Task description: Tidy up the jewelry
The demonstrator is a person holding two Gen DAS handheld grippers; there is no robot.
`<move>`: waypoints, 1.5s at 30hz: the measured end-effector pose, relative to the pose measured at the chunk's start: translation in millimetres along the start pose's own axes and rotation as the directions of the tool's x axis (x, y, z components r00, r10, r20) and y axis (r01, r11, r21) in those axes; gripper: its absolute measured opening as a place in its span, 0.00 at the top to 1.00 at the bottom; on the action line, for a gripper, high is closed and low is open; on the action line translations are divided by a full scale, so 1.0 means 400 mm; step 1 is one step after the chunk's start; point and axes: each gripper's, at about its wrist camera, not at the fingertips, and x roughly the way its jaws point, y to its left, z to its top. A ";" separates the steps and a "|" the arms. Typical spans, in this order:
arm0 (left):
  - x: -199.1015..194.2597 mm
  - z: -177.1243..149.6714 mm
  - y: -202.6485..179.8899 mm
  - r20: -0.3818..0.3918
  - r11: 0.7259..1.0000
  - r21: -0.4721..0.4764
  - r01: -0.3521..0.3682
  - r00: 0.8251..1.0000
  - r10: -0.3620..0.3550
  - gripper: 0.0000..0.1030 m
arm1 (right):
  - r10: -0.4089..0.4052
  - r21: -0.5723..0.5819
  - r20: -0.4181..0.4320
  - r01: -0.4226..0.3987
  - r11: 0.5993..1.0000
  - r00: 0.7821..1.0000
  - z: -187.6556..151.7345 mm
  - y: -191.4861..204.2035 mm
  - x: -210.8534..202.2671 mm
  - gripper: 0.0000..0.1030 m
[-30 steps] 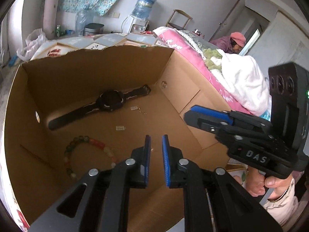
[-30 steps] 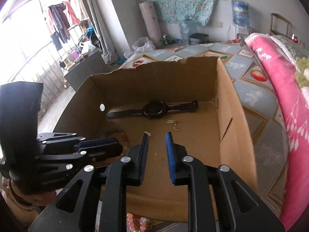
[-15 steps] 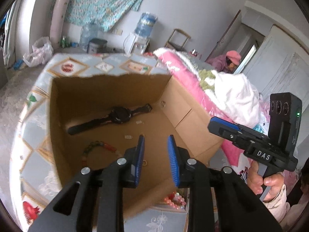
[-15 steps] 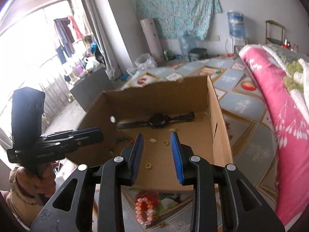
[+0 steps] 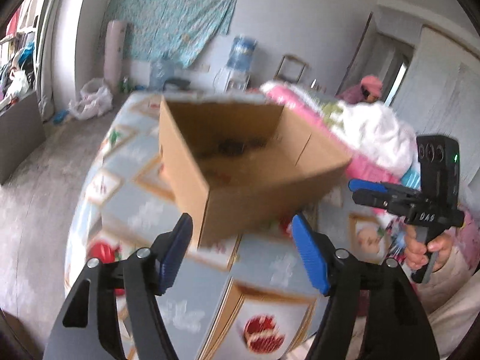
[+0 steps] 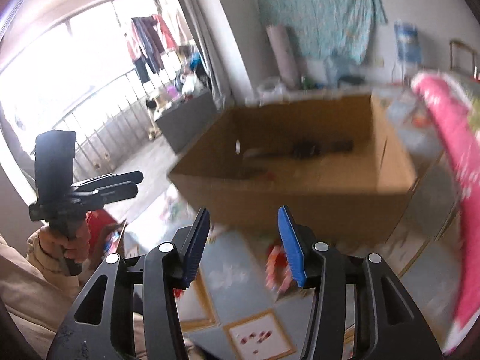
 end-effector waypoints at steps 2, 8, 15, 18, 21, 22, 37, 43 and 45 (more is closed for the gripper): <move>0.051 -0.039 -0.006 -0.063 0.999 0.008 -0.042 0.997 0.042 0.35 | 0.023 0.056 -0.059 -0.020 0.998 0.998 -0.029 -0.006 0.053 0.55; 0.176 -0.114 -0.044 -0.136 0.989 0.107 -0.098 0.984 0.112 0.36 | 0.005 0.044 -0.145 0.001 0.999 0.989 -0.071 0.027 0.143 0.57; 0.242 -0.133 -0.039 -0.150 0.985 0.136 -0.102 0.981 0.122 0.57 | 0.008 0.055 -0.175 0.002 0.998 0.984 -0.079 0.035 0.180 0.58; 0.252 -0.128 -0.034 -0.131 0.981 0.159 -0.109 0.983 0.131 0.65 | 0.004 0.055 -0.176 0.005 0.998 0.984 -0.075 0.033 0.175 0.58; 0.262 -0.120 -0.040 -0.122 0.978 0.173 -0.112 0.983 0.135 0.71 | 0.002 0.061 -0.179 0.009 0.998 0.984 -0.074 0.023 0.175 0.58; 0.265 -0.120 -0.043 -0.119 0.976 0.184 -0.113 0.983 0.137 0.73 | 0.002 0.063 -0.182 0.010 0.998 0.983 -0.073 0.020 0.182 0.58; 0.280 -0.128 -0.072 -0.087 0.952 0.274 -0.134 0.983 0.163 0.92 | -0.009 0.083 -0.181 0.024 0.996 0.983 -0.070 -0.001 0.174 0.58; 0.269 -0.138 -0.072 -0.091 0.950 0.278 -0.139 0.981 0.170 0.95 | -0.018 0.081 -0.162 0.031 0.996 0.987 -0.067 -0.015 0.137 0.58; 0.262 -0.142 -0.072 -0.097 0.949 0.281 -0.144 0.979 0.177 0.95 | -0.027 0.078 -0.149 0.039 0.996 0.988 -0.067 -0.016 0.122 0.58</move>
